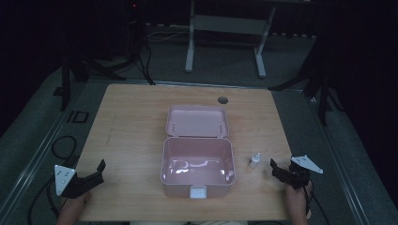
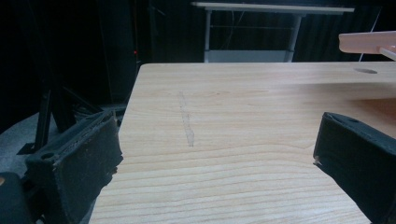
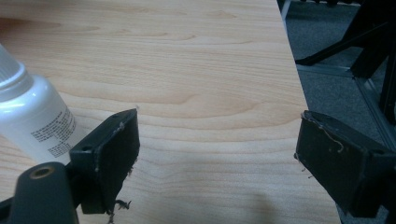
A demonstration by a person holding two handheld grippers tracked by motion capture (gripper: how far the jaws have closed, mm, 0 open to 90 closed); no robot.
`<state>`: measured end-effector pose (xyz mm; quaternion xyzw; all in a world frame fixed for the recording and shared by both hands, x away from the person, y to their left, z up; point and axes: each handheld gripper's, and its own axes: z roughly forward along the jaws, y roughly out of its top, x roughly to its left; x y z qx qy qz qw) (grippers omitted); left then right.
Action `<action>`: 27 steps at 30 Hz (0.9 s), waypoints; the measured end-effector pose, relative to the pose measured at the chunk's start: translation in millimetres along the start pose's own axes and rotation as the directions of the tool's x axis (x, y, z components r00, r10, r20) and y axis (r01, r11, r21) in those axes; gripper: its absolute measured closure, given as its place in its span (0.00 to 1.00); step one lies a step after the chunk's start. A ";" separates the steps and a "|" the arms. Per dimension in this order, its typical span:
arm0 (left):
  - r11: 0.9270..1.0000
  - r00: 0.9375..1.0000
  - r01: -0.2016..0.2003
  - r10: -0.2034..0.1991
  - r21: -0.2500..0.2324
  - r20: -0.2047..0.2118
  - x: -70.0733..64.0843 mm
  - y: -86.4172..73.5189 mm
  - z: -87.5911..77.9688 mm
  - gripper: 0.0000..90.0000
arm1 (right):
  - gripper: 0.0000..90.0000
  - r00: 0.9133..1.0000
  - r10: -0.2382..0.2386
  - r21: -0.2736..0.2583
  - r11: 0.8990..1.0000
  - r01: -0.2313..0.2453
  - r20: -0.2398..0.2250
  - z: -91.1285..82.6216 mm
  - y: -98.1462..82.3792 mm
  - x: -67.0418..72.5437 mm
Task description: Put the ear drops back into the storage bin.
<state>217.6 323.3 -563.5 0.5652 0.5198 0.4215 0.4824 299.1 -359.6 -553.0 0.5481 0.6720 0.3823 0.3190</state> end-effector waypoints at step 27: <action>1.000 1.000 -0.001 0.001 0.000 0.000 0.0 0.0 -0.1 0.01 | 0.13 0.971 -0.087 0.385 0.907 0.169 -0.221 -3.1 21.4 -8.0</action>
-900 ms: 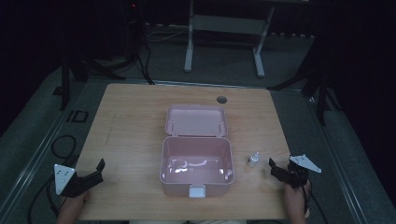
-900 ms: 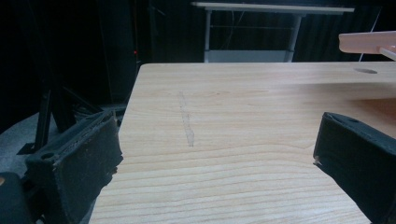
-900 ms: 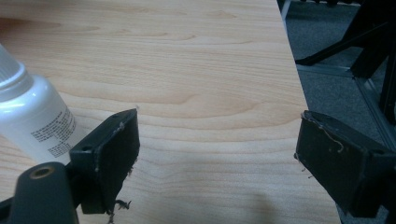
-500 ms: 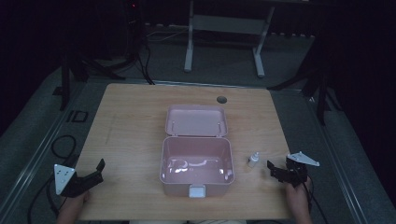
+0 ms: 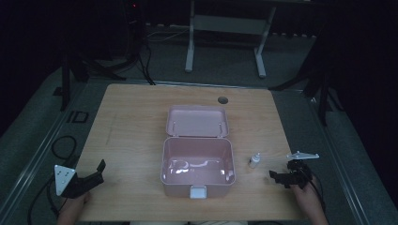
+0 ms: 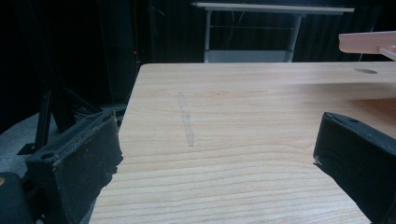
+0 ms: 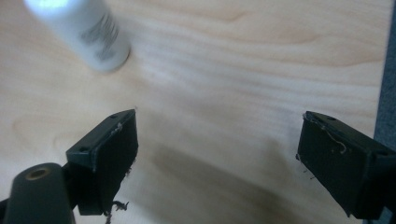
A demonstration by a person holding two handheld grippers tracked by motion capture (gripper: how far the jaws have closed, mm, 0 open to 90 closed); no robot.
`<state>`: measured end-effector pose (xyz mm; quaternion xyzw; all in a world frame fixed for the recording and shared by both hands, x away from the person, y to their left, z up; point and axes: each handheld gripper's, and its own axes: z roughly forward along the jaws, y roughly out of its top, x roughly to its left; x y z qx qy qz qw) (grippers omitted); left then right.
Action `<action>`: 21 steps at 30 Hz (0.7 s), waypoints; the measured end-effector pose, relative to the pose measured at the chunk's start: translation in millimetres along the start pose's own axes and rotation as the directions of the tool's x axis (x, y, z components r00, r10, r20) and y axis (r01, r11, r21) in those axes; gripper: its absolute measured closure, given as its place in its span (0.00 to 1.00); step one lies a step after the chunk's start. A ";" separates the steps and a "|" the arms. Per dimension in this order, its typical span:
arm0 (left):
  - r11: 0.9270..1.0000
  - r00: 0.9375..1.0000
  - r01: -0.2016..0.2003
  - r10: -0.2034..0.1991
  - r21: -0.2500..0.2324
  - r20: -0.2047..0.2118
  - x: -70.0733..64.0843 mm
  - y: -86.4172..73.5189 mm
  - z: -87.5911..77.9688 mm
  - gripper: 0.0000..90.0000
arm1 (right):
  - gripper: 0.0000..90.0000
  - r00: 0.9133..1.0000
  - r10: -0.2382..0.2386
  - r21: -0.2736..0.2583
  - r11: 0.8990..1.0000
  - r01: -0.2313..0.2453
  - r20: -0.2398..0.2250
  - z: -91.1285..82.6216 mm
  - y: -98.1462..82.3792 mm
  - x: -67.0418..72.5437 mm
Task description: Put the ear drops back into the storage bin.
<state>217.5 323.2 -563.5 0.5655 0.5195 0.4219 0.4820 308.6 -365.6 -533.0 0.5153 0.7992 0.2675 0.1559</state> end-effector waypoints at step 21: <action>1.000 1.000 0.002 -0.002 0.000 0.002 0.2 0.0 0.0 0.01 | 0.14 0.972 -0.190 0.333 0.915 0.227 -0.141 -5.6 9.7 14.6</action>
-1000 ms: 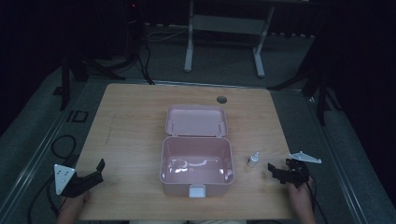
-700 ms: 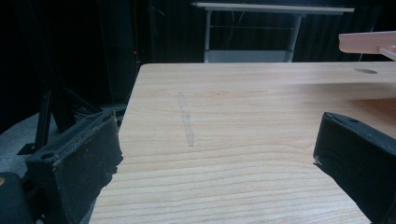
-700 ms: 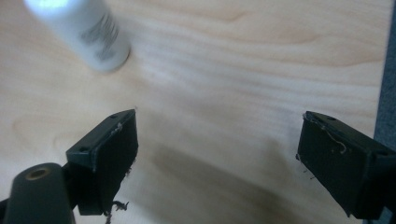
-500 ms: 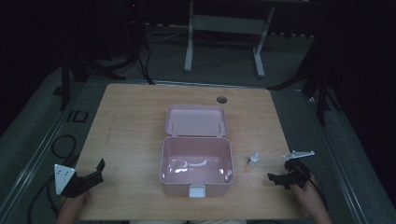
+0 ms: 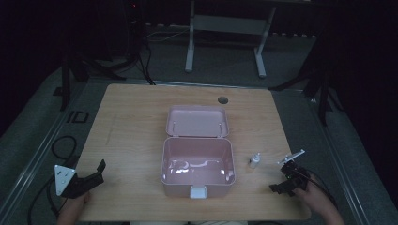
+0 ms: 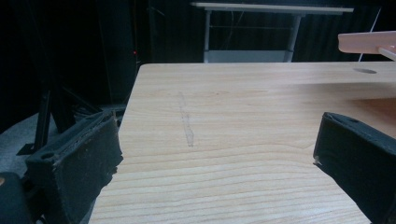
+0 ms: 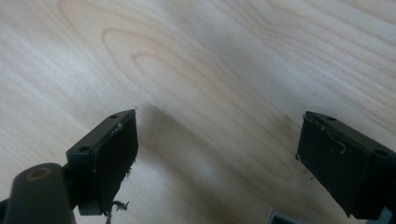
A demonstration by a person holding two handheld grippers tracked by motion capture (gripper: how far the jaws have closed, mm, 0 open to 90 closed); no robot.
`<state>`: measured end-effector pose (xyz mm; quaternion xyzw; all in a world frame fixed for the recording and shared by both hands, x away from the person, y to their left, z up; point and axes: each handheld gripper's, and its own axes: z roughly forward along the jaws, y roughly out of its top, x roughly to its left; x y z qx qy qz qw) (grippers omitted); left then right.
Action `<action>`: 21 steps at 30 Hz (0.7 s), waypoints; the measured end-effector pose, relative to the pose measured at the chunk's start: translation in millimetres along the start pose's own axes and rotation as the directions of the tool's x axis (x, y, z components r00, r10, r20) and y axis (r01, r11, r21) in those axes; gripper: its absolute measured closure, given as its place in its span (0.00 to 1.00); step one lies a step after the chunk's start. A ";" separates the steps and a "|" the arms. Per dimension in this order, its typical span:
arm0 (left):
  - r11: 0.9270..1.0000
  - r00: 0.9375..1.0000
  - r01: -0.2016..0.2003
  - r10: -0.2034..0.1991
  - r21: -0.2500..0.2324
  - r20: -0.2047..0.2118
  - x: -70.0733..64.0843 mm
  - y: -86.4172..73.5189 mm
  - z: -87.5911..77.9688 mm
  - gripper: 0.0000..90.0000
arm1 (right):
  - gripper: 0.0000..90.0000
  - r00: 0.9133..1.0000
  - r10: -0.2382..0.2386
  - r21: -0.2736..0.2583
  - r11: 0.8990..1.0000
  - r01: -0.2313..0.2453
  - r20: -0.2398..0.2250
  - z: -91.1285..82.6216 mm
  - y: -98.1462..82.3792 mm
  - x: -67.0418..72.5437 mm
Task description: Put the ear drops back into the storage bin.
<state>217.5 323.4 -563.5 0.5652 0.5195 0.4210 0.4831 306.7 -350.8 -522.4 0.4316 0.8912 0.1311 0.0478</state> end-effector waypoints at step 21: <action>1.000 1.000 0.000 0.000 -0.001 0.002 0.1 0.0 -0.1 0.01 | 0.16 0.981 -0.183 0.315 0.929 0.195 -0.065 -10.0 19.9 18.7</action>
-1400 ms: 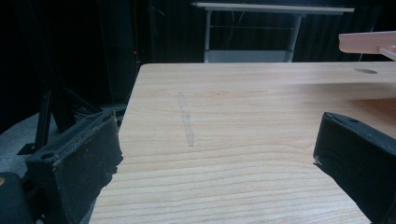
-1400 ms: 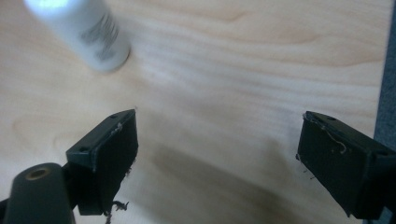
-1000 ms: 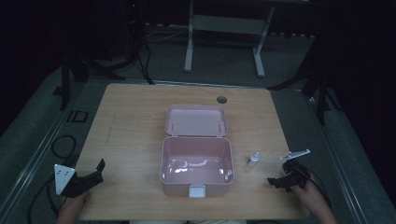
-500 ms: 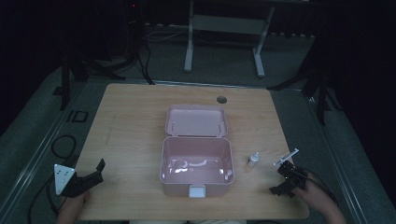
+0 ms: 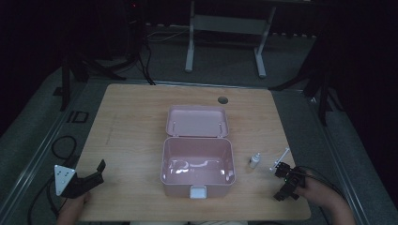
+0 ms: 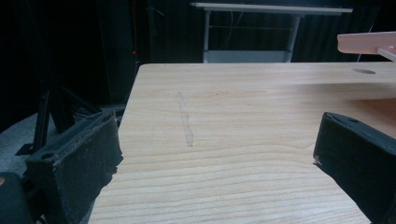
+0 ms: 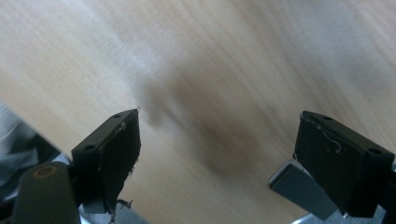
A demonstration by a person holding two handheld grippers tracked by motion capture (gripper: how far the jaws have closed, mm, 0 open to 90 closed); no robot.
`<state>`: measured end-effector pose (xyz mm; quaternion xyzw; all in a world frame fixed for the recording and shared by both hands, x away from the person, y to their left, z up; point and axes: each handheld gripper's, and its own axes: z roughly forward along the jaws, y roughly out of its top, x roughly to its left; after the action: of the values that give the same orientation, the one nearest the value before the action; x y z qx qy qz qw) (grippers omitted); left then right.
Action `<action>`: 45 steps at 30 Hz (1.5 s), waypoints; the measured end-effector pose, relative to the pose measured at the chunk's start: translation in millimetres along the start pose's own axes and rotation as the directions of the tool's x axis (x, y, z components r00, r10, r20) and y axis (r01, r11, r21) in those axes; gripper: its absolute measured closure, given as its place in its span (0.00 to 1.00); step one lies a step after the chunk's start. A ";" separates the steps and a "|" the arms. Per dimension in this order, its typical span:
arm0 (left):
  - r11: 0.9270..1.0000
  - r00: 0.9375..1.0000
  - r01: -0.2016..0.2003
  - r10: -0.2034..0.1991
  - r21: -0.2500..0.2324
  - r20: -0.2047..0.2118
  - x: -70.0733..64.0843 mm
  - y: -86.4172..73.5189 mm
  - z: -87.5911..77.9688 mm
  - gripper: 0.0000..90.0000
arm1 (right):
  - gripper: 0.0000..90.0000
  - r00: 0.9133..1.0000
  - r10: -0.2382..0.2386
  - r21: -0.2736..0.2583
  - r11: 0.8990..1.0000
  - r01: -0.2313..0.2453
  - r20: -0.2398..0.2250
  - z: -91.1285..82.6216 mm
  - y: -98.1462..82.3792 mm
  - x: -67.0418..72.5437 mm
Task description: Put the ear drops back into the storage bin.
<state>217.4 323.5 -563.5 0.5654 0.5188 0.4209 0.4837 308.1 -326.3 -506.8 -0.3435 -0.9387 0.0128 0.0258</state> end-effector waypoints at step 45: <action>1.000 1.000 0.005 -0.005 0.000 0.006 0.7 0.0 0.2 0.01 | 0.19 0.999 -0.038 0.041 0.998 0.038 -0.001 -26.2 88.6 -22.8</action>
<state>217.7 324.3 -563.6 0.5652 0.5188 0.4179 0.4865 384.0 -273.1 -485.3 -0.3248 -0.9447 0.0314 0.0332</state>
